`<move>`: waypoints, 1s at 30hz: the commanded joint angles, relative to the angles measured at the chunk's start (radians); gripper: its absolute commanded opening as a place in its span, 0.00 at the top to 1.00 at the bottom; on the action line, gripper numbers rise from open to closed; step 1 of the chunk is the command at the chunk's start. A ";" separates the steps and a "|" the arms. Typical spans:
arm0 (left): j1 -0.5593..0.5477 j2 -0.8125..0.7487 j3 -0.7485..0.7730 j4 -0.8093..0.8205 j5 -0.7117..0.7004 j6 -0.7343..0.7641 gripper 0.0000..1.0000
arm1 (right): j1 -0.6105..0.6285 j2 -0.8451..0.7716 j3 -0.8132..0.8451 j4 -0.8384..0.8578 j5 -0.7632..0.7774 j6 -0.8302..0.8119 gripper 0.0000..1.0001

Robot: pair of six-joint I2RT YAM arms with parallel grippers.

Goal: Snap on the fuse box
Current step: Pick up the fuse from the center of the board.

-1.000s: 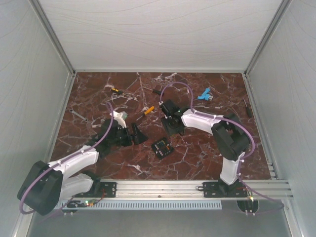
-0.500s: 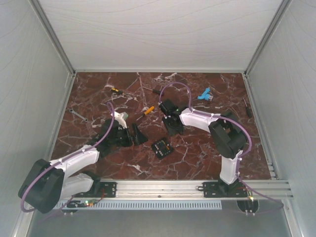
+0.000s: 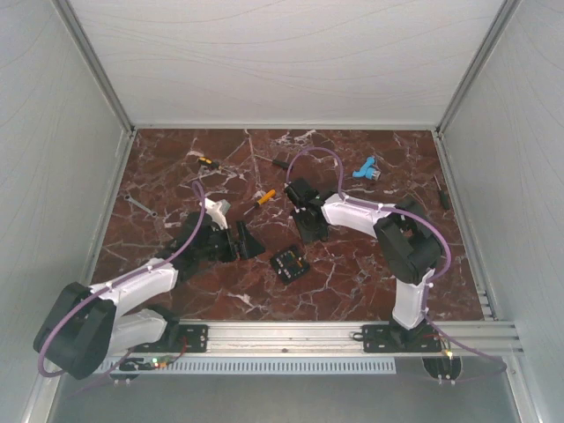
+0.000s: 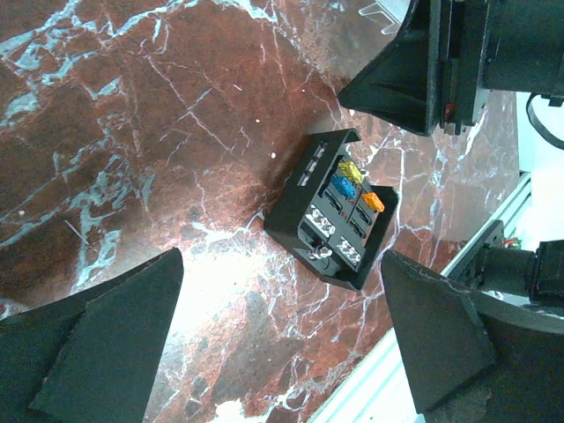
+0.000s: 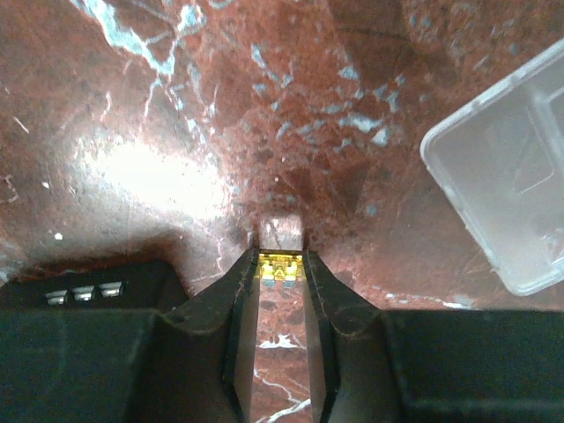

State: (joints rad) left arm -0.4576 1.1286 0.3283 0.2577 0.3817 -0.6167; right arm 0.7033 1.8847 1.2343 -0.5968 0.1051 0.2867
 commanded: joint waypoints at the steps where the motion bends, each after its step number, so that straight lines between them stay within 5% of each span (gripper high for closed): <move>1: 0.005 0.006 0.002 0.083 0.043 -0.003 0.08 | 0.014 -0.058 -0.040 -0.006 0.002 0.036 0.83; 15: -0.143 -0.039 -0.016 0.244 -0.065 -0.084 0.15 | 0.047 -0.323 -0.140 0.093 -0.007 0.125 0.87; 30: -0.360 -0.066 -0.096 0.553 -0.285 -0.065 0.36 | 0.149 -0.578 -0.289 0.249 -0.022 0.294 0.89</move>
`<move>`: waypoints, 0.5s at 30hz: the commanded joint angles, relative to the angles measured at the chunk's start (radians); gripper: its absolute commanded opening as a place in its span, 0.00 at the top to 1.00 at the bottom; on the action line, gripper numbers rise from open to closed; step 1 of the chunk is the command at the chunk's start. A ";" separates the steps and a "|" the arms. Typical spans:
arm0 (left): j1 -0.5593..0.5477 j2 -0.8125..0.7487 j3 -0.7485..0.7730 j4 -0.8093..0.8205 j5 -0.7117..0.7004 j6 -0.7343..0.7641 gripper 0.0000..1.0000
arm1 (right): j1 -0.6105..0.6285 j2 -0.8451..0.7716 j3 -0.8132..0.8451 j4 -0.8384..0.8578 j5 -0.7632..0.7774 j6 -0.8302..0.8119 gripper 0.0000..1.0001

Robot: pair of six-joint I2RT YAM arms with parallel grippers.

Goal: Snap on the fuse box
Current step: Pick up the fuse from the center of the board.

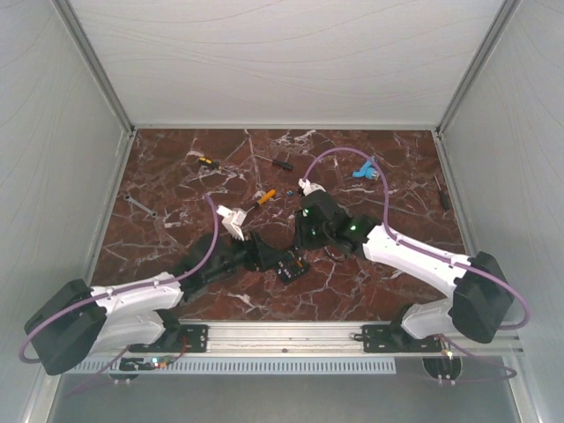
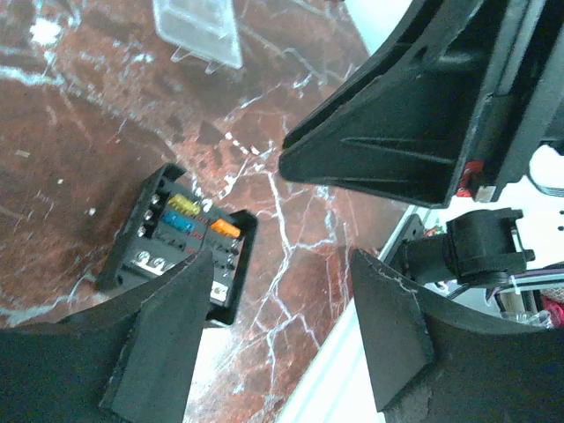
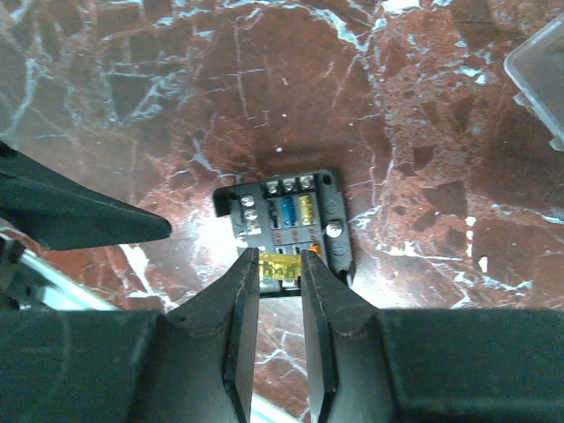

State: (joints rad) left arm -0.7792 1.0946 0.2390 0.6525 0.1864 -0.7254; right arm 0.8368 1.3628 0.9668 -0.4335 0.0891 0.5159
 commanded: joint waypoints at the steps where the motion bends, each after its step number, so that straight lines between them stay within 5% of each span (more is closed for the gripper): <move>1: -0.049 -0.033 -0.015 0.199 -0.098 0.054 0.37 | 0.018 -0.069 -0.028 0.100 -0.008 0.071 0.89; 15: -0.122 0.058 -0.012 0.372 -0.136 0.130 0.57 | 0.028 -0.200 -0.111 0.173 -0.011 0.164 0.90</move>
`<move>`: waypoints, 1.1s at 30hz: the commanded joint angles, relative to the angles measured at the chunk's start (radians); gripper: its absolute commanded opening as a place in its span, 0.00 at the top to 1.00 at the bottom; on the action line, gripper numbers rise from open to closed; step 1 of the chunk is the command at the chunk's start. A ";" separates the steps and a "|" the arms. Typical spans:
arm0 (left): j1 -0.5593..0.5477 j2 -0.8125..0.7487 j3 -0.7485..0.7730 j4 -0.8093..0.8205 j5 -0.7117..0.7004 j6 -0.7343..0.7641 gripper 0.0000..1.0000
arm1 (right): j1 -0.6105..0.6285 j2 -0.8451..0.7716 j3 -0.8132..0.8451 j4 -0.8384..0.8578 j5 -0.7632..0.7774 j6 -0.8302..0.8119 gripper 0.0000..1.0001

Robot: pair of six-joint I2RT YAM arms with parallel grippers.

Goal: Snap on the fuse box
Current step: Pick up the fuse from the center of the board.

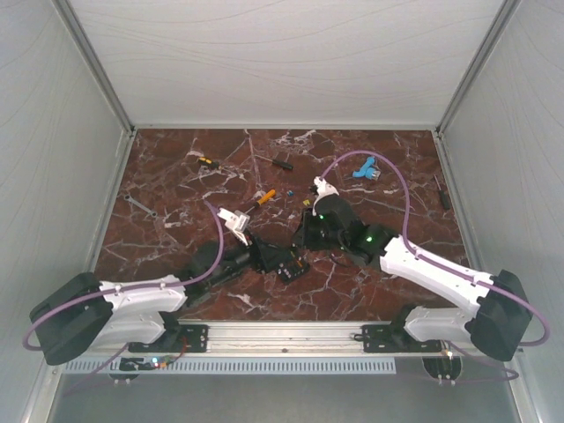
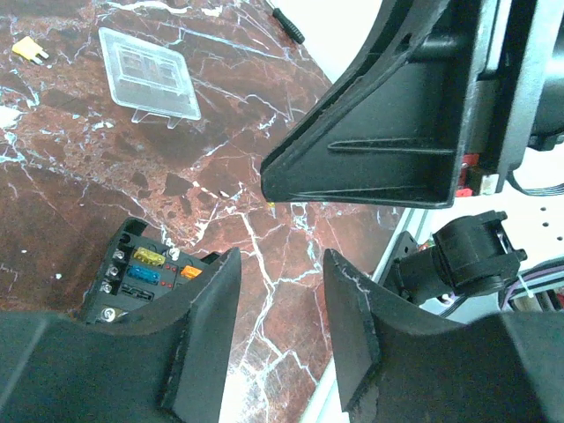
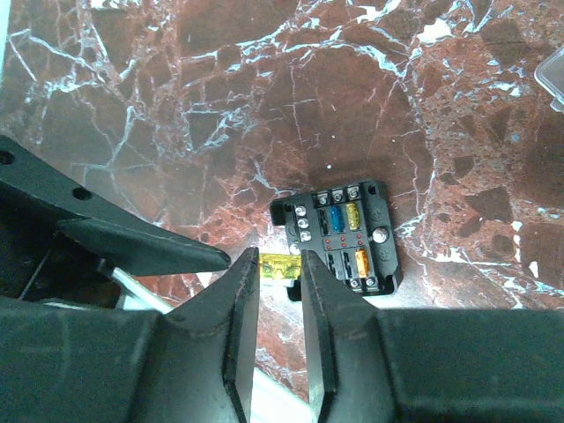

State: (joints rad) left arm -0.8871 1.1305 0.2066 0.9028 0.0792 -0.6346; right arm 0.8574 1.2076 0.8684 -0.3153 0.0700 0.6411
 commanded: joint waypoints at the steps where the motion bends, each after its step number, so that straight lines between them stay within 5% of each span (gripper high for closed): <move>1: -0.016 0.028 0.025 0.121 -0.035 0.043 0.58 | 0.007 -0.052 -0.017 0.057 0.008 0.043 0.89; 26: -0.036 0.137 0.102 0.157 -0.071 0.099 0.70 | 0.010 -0.080 -0.057 0.093 -0.020 0.069 0.90; 33: -0.035 0.138 0.109 0.157 -0.073 0.107 0.81 | 0.011 -0.077 -0.066 0.102 -0.029 0.074 0.89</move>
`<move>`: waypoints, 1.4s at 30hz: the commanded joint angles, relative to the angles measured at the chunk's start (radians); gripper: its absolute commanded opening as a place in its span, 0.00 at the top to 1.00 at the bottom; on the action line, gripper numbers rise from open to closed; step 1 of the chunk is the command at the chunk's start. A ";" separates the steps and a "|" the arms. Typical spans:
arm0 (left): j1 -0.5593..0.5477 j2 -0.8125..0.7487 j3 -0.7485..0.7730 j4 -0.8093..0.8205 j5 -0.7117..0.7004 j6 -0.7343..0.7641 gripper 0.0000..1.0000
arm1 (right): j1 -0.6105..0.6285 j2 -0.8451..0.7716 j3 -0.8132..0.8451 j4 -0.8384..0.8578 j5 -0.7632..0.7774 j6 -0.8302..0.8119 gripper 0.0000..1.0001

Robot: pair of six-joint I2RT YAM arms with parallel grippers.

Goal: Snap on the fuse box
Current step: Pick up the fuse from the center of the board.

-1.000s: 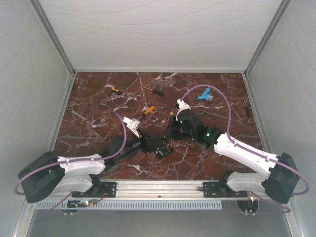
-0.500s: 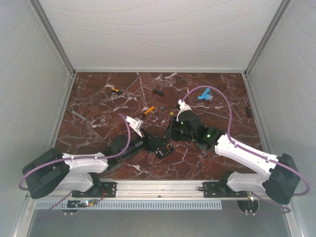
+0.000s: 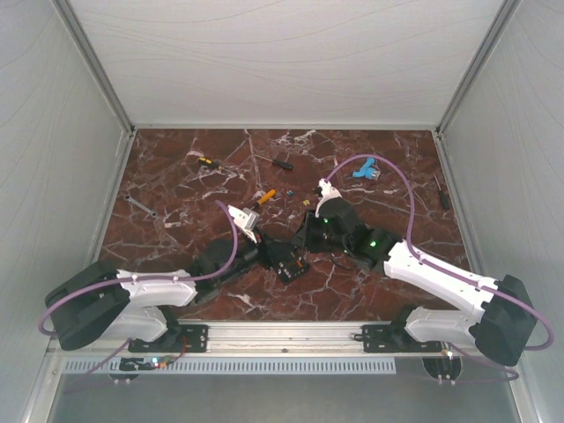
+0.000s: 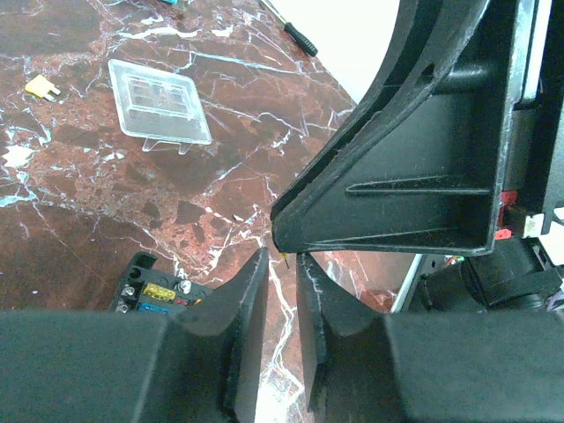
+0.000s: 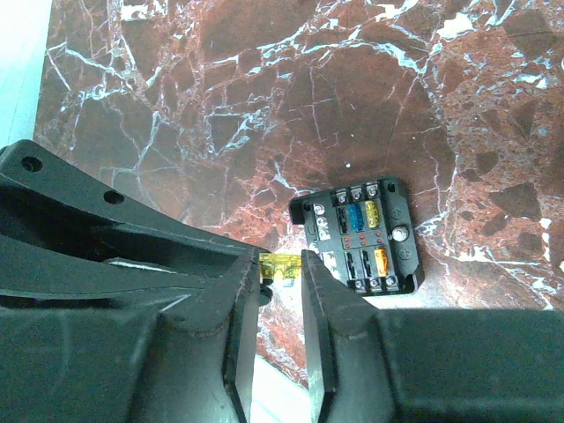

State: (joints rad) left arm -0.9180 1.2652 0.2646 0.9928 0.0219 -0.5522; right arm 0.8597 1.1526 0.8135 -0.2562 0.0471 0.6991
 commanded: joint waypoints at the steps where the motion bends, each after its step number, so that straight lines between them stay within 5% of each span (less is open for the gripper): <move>1: -0.004 0.003 0.051 0.066 -0.016 0.024 0.84 | 0.008 -0.021 -0.012 0.044 -0.007 0.016 0.89; 8: -0.005 -0.004 0.047 0.060 0.002 0.038 1.00 | 0.008 -0.009 -0.019 0.057 -0.021 0.016 0.87; 17: 0.001 -0.040 0.037 -0.001 0.024 0.094 1.00 | -0.078 -0.041 -0.008 0.069 -0.152 -0.105 0.64; 23: 0.148 -0.105 0.025 -0.052 0.288 0.054 1.00 | -0.281 -0.103 -0.021 0.119 -0.555 -0.356 0.57; 29: 0.303 -0.153 0.036 -0.051 0.608 -0.025 1.00 | -0.332 -0.088 0.005 0.142 -0.827 -0.488 0.56; 42: 0.327 -0.172 0.107 -0.141 0.852 -0.021 1.00 | -0.265 -0.075 0.008 0.169 -0.917 -0.562 0.57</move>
State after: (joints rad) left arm -0.5961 1.1152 0.3267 0.8314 0.7696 -0.5659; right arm 0.5461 1.0828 0.7998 -0.1085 -0.8280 0.1947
